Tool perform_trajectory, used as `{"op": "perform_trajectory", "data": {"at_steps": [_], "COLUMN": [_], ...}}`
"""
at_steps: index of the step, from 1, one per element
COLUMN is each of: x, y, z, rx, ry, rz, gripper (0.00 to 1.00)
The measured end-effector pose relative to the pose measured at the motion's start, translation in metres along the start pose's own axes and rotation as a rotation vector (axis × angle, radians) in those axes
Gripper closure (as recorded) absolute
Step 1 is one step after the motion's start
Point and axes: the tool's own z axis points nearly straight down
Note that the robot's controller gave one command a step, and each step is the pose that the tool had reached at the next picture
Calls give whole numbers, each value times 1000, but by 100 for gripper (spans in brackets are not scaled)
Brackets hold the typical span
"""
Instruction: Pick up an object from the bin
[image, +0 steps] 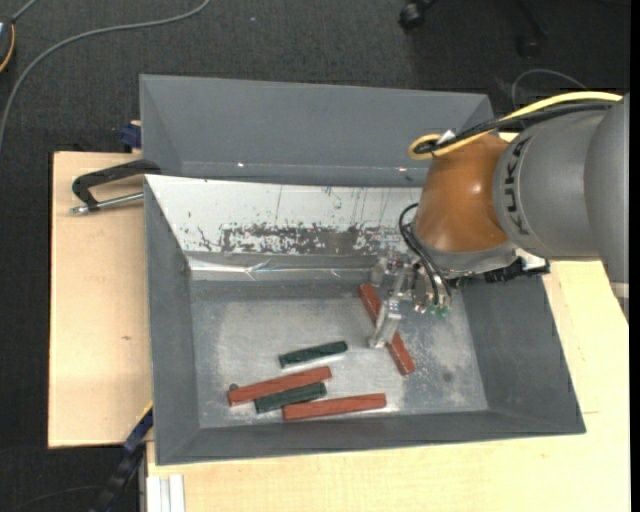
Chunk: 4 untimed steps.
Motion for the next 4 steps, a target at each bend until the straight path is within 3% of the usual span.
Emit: {"op": "perform_trajectory", "data": {"at_steps": [1, 2, 3, 4], "x": [-1, -1, -5, -7], "y": [1, 1, 2, 3], "z": [-1, -1, -112, -132], "rx": [0, 0, -1, 0], "ry": [-1, 0, -10, -5], "rz": [0, 0, -1, -2], "gripper": [0, 100, 100, 100]}}
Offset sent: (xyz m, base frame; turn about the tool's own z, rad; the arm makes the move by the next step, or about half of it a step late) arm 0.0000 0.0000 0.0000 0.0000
